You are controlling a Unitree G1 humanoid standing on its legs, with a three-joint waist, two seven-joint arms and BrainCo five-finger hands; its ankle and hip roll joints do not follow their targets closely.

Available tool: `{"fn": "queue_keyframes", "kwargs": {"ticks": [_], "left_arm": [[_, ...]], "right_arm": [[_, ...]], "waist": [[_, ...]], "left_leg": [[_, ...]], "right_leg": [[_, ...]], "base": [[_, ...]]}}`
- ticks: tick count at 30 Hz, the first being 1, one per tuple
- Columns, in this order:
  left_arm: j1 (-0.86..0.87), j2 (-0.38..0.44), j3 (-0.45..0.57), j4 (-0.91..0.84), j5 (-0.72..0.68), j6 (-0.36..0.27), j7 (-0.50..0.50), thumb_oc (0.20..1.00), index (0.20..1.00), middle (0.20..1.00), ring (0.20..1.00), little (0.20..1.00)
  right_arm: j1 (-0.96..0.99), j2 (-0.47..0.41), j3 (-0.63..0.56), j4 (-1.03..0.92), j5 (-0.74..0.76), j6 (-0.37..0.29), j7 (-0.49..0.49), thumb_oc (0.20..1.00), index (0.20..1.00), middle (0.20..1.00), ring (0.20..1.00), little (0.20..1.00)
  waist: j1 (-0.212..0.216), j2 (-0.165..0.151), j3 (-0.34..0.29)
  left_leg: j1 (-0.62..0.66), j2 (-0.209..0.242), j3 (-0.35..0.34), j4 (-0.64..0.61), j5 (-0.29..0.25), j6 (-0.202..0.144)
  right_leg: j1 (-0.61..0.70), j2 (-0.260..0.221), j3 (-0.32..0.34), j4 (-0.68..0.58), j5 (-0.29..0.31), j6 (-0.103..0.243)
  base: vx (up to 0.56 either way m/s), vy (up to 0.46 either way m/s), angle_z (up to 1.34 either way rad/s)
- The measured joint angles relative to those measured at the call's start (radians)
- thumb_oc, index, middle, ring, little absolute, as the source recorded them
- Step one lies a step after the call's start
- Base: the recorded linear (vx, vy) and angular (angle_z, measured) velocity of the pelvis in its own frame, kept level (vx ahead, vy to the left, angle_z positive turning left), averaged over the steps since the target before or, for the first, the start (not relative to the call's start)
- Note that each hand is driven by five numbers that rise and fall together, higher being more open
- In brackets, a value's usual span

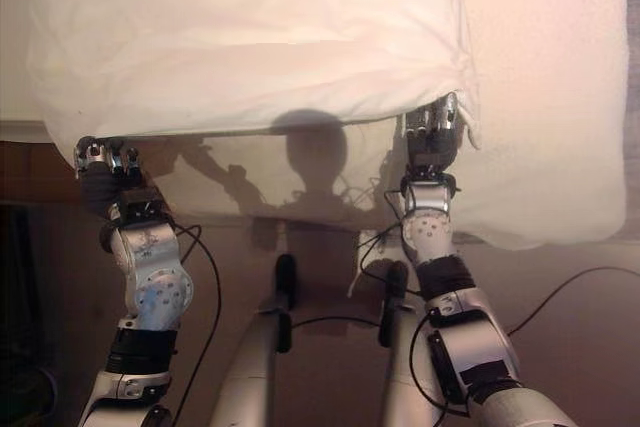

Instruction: Make the bed

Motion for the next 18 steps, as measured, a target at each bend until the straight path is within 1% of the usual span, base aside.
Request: {"fn": "queue_keyframes", "kwargs": {"ticks": [7, 8, 9, 10, 15, 18], "left_arm": [[0.003, 0.000, 0.001, 0.000, -0.002, 0.000, -0.016, 0.200, 0.200, 0.200, 0.200, 0.200], [0.003, 0.000, 0.001, 0.000, -0.002, 0.000, -0.017, 0.200, 0.200, 0.200, 0.200, 0.200], [0.003, -0.001, 0.001, 0.000, -0.003, 0.001, -0.017, 0.200, 0.200, 0.200, 0.200, 0.200], [0.003, -0.001, 0.001, 0.000, -0.003, 0.001, -0.017, 0.200, 0.200, 0.200, 0.200, 0.200], [0.008, -0.003, -0.001, 0.000, -0.010, 0.002, -0.020, 0.200, 0.200, 0.200, 0.200, 0.200], [0.009, -0.004, -0.004, 0.000, -0.011, 0.004, -0.021, 0.200, 0.200, 0.200, 0.200, 0.200]], "right_arm": [[0.047, 0.000, -0.002, -0.003, 0.000, 0.011, 0.024, 0.200, 0.200, 0.200, 0.200, 0.200], [0.052, 0.000, 0.000, -0.003, 0.000, 0.018, 0.025, 0.256, 0.256, 0.256, 0.256, 0.256], [0.063, 0.003, 0.002, -0.003, 0.000, 0.028, 0.029, 0.944, 0.944, 0.944, 0.944, 0.944], [0.070, 0.004, 0.004, -0.003, 0.000, 0.035, 0.030, 1.000, 1.000, 1.000, 1.000, 1.000], [0.100, 0.008, 0.010, -0.003, -0.001, 0.047, 0.031, 1.000, 1.000, 1.000, 1.000, 1.000], [0.119, 0.024, 0.035, -0.002, -0.001, 0.055, 0.031, 1.000, 1.000, 1.000, 1.000, 1.000]], "waist": [[0.000, 0.001, 0.000], [0.000, 0.001, 0.000], [0.000, 0.000, 0.000], [0.000, 0.001, 0.000], [-0.001, 0.000, 0.000], [-0.002, 0.000, 0.000]], "left_leg": [[0.001, -0.001, 0.000, 0.003, 0.000, 0.000], [0.001, -0.001, 0.000, 0.004, 0.000, 0.000], [0.002, -0.001, 0.000, 0.004, 0.000, 0.000], [0.002, -0.001, 0.000, 0.006, 0.000, 0.000], [0.002, -0.001, 0.000, 0.011, 0.001, 0.002], [0.002, -0.001, 0.000, 0.014, 0.001, 0.002]], "right_leg": [[0.001, -0.001, 0.000, 0.003, 0.000, 0.000], [0.000, -0.001, 0.000, 0.004, 0.000, 0.000], [0.001, -0.001, 0.000, 0.006, 0.000, 0.000], [0.001, -0.001, 0.001, 0.007, 0.000, 0.000], [0.001, -0.001, 0.001, 0.012, 0.000, 0.000], [0.001, -0.001, 0.002, 0.014, 0.000, 0.000]], "base": [[0.00, 0.000, 0.00], [0.00, 0.000, 0.00], [0.00, 0.000, 0.00], [0.00, 0.000, 0.00], [-0.01, -0.001, 0.00], [0.00, 0.000, 0.00]]}}
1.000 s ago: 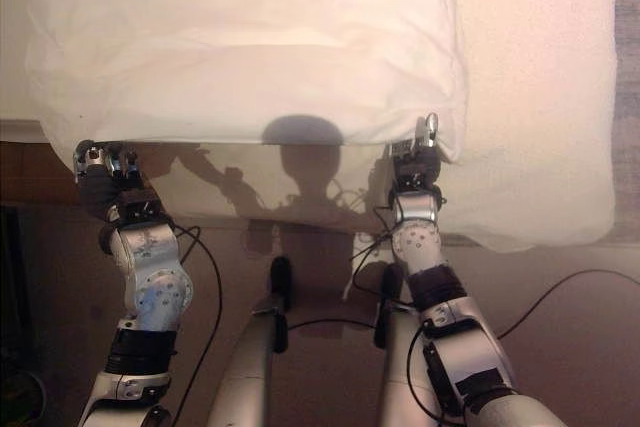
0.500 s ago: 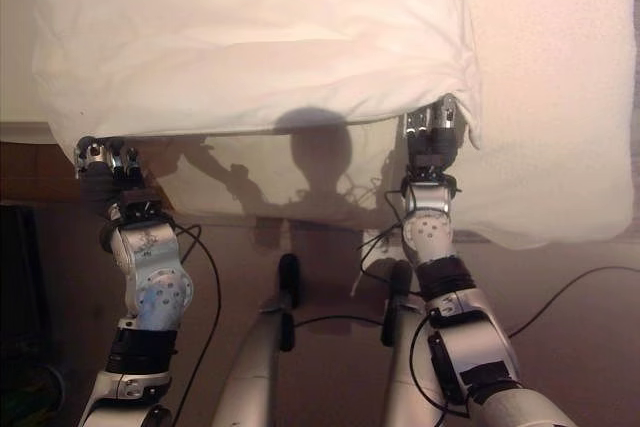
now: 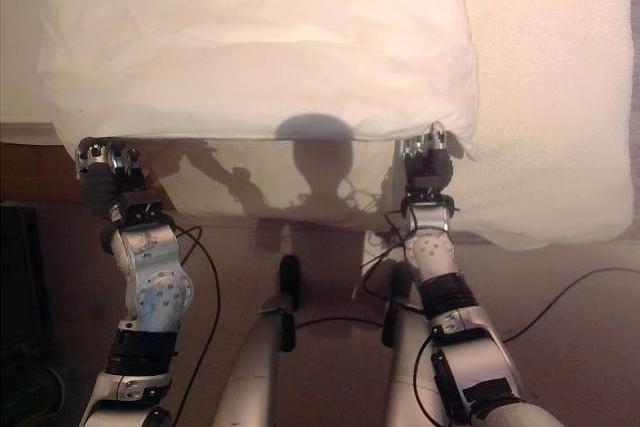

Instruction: Make the bed

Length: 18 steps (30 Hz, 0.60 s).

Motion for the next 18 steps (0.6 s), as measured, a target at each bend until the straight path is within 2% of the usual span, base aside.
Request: {"fn": "queue_keyframes", "kwargs": {"ticks": [8, 18], "left_arm": [[0.006, -0.018, -0.003, 0.000, -0.008, 0.000, -0.014, 0.200, 0.200, 0.200, 0.200, 0.200], [0.022, -0.038, -0.024, -0.001, -0.035, 0.000, -0.030, 0.200, 0.200, 0.200, 0.200, 0.200]], "right_arm": [[0.019, 0.064, 0.014, 0.006, 0.006, 0.013, 0.013, 1.000, 1.000, 1.000, 1.000, 1.000], [-0.006, 0.095, 0.017, 0.085, 0.039, 0.026, 0.041, 1.000, 1.000, 1.000, 1.000, 1.000]], "waist": [[0.002, 0.000, 0.000], [0.011, 0.002, -0.001]], "left_leg": [[0.000, -0.002, -0.002, 0.001, 0.000, 0.000], [0.014, -0.002, -0.003, -0.003, 0.001, 0.001]], "right_leg": [[0.002, -0.002, 0.000, 0.000, 0.000, 0.000], [0.016, -0.002, -0.001, -0.001, -0.001, 0.001]], "base": [[0.00, 0.000, 0.00], [0.00, 0.000, 0.00]]}}
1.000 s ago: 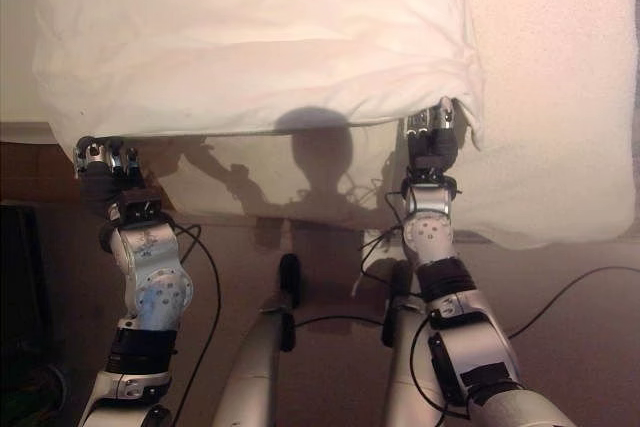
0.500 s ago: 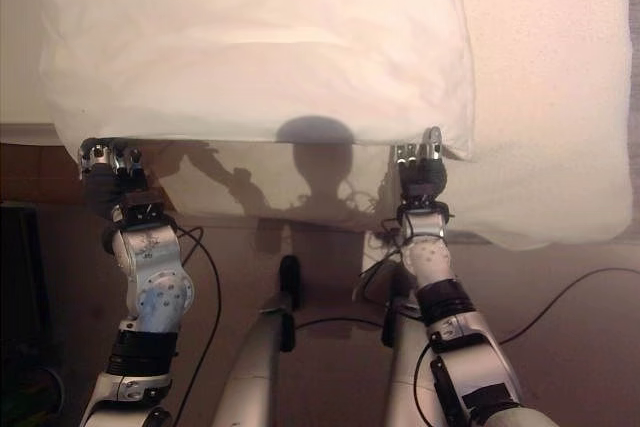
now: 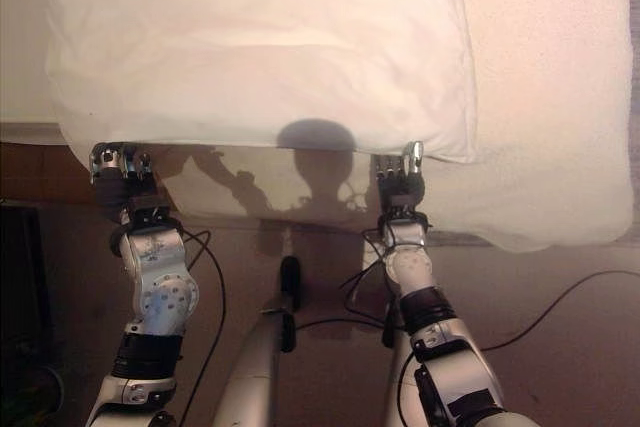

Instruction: Make the bed

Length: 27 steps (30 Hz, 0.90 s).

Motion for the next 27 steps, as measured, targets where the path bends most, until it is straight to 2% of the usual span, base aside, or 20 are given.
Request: {"fn": "queue_keyframes", "kwargs": {"ticks": [9, 21, 23, 24, 27], "left_arm": [[0.009, 0.000, -0.021, -0.001, -0.010, 0.000, -0.014, 0.200, 0.200, 0.200, 0.200, 0.200], [0.009, 0.002, -0.021, -0.001, -0.010, 0.000, -0.015, 0.200, 0.200, 0.200, 0.200, 0.200], [0.009, 0.002, -0.021, -0.001, -0.010, 0.000, -0.015, 0.200, 0.200, 0.200, 0.200, 0.200], [0.009, 0.002, -0.021, -0.001, -0.010, 0.000, -0.015, 0.200, 0.200, 0.200, 0.200, 0.200], [0.010, 0.002, -0.021, -0.001, -0.010, 0.000, -0.015, 0.200, 0.200, 0.200, 0.200, 0.200]], "right_arm": [[-0.090, -0.027, -0.012, 0.028, 0.018, 0.007, 0.013, 1.000, 1.000, 1.000, 1.000, 1.000], [-0.095, -0.081, -0.025, 0.023, 0.017, 0.000, -0.038, 1.000, 1.000, 1.000, 1.000, 1.000], [-0.100, -0.098, -0.026, 0.023, 0.017, -0.003, -0.051, 0.228, 0.228, 0.228, 0.228, 0.228], [-0.101, -0.105, -0.025, 0.023, 0.017, -0.003, -0.054, 0.200, 0.200, 0.200, 0.200, 0.200], [-0.102, -0.121, -0.031, 0.023, 0.017, -0.003, -0.057, 0.200, 0.200, 0.200, 0.200, 0.200]], "waist": [[0.019, 0.025, -0.001], [0.016, 0.025, -0.001], [0.016, 0.025, -0.001], [0.017, 0.025, -0.001], [0.016, 0.025, -0.001]], "left_leg": [[-0.002, -0.004, -0.009, -0.015, 0.009, -0.002], [-0.002, -0.006, -0.009, -0.017, 0.009, -0.001], [-0.002, -0.006, -0.009, -0.018, 0.009, -0.001], [-0.002, -0.006, -0.009, -0.019, 0.009, -0.001], [-0.002, -0.006, -0.009, -0.020, 0.009, -0.002]], "right_leg": [[0.000, -0.006, -0.012, -0.004, -0.001, -0.001], [-0.001, -0.007, -0.012, -0.004, -0.002, 0.000], [-0.001, -0.007, -0.012, -0.005, -0.002, 0.000], [-0.001, -0.007, -0.012, -0.006, -0.002, 0.000], [-0.001, -0.008, -0.012, -0.006, -0.002, 0.000]], "base": [[0.00, 0.005, 0.02], [0.00, 0.000, 0.00], [0.02, 0.000, 0.00], [0.00, 0.000, 0.00], [0.00, 0.000, 0.00]]}}
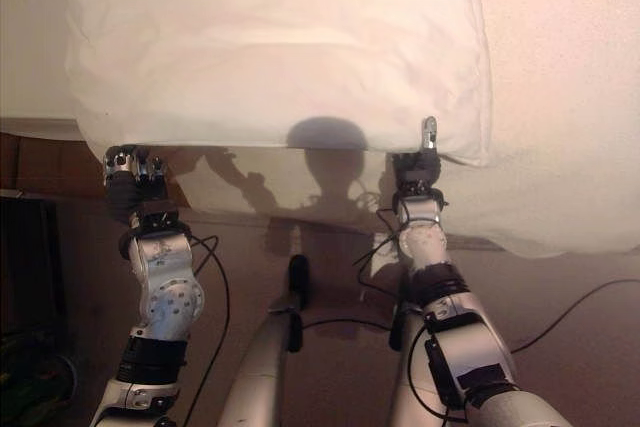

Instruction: Make the bed

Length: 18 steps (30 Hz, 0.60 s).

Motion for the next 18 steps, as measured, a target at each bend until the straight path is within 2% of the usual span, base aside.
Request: {"fn": "queue_keyframes", "kwargs": {"ticks": [5, 12, 18], "left_arm": [[0.000, 0.000, 0.000, 0.000, 0.000, 0.000, 0.000, 0.200, 0.200, 0.200, 0.200, 0.200], [0.000, -0.001, 0.008, 0.000, -0.001, 0.000, 0.001, 0.200, 0.200, 0.200, 0.200, 0.200], [0.006, -0.001, 0.010, 0.000, -0.001, 0.000, 0.001, 0.200, 0.200, 0.200, 0.200, 0.200]], "right_arm": [[0.007, -0.002, -0.003, -0.016, 0.000, 0.000, -0.004, 0.200, 0.200, 0.200, 0.200, 0.200], [0.028, 0.006, 0.001, -0.153, -0.002, -0.020, -0.002, 0.200, 0.200, 0.200, 0.200, 0.200], [0.061, 0.009, 0.009, -0.241, -0.002, -0.039, 0.039, 0.200, 0.200, 0.200, 0.200, 0.200]], "waist": [[-0.003, 0.000, 0.000], [-0.004, 0.000, 0.000], [-0.004, 0.000, 0.000]], "left_leg": [[0.000, 0.000, 0.000, 0.000, 0.000, 0.000], [0.000, -0.001, -0.001, -0.002, 0.000, 0.000], [0.000, -0.002, -0.003, -0.003, 0.000, 0.000]], "right_leg": [[0.000, 0.000, 0.000, 0.001, -0.001, 0.000], [0.000, -0.001, -0.001, 0.000, -0.002, 0.001], [0.000, -0.001, -0.002, 0.001, -0.005, 0.001]], "base": [[0.00, 0.000, 0.00], [0.00, 0.000, 0.00], [0.00, 0.000, 0.00]]}}
